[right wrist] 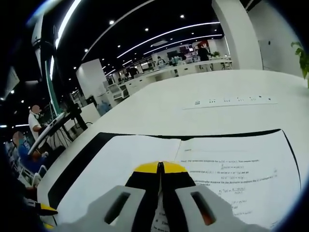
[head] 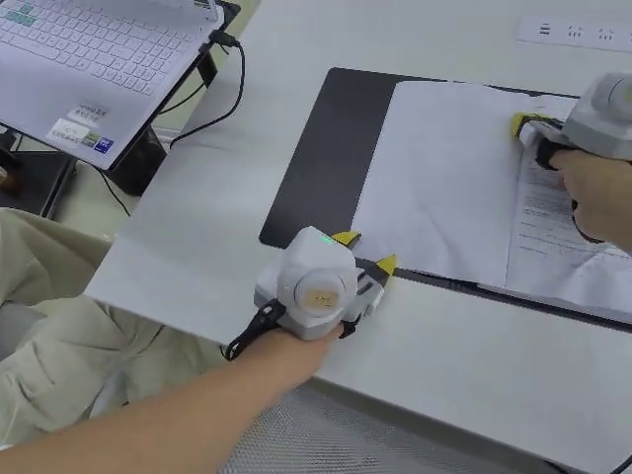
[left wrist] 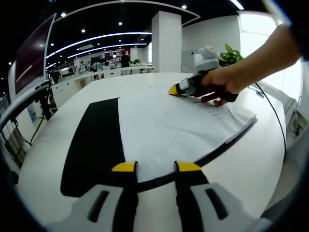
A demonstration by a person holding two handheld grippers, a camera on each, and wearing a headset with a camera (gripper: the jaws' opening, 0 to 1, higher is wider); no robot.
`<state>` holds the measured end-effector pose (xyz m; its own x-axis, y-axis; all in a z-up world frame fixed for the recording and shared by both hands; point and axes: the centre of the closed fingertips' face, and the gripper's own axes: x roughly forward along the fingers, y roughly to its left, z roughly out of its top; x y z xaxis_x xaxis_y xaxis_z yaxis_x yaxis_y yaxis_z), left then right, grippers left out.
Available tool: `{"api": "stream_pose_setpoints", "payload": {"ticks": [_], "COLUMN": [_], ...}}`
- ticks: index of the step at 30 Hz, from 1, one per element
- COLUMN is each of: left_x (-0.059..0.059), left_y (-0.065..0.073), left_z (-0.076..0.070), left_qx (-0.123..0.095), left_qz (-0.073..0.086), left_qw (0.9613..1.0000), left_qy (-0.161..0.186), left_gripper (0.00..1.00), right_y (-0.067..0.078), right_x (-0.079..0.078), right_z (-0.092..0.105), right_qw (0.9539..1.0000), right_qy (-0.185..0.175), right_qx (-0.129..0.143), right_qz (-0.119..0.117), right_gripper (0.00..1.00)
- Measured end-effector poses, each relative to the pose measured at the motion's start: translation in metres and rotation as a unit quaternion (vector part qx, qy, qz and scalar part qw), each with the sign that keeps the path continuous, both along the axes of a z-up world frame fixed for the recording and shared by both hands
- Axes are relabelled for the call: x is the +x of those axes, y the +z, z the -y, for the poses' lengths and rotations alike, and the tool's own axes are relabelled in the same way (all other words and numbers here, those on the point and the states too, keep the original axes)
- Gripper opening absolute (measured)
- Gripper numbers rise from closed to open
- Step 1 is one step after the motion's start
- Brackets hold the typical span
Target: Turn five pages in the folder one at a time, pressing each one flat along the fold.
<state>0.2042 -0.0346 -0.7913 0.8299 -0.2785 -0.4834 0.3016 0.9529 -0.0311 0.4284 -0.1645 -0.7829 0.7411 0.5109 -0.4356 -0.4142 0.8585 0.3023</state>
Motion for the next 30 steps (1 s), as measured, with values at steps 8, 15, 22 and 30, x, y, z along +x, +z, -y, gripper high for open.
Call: {"api": "stream_pose_setpoints", "payload": {"ticks": [8, 15, 22, 30], "left_x": [0.000, 0.000, 0.000, -0.001], "left_y": [0.000, 0.000, 0.000, 0.000], "left_z": [0.000, 0.000, 0.000, -0.001], "left_qx": [0.000, 0.000, 0.001, 0.001], "left_qz": [0.000, -0.001, -0.003, -0.004], "left_qw": [1.0000, 1.0000, 1.0000, 1.0000], "left_qy": [0.000, 0.000, 0.000, 0.000], "left_gripper": [0.29, 0.29, 0.29, 0.29], "right_y": [0.011, 0.023, 0.021, 0.019], "right_x": [-0.039, -0.068, -0.078, -0.087], "right_z": [-0.002, -0.005, -0.006, -0.004], "right_qw": [0.9999, 0.9998, 0.9995, 0.9994], "right_qy": [0.013, 0.016, 0.030, 0.031], "right_qx": [0.003, 0.013, 0.010, 0.010], "right_qz": [-0.001, -0.002, -0.008, -0.010], "right_gripper": [0.00, 0.00, 0.00, 0.00]}}
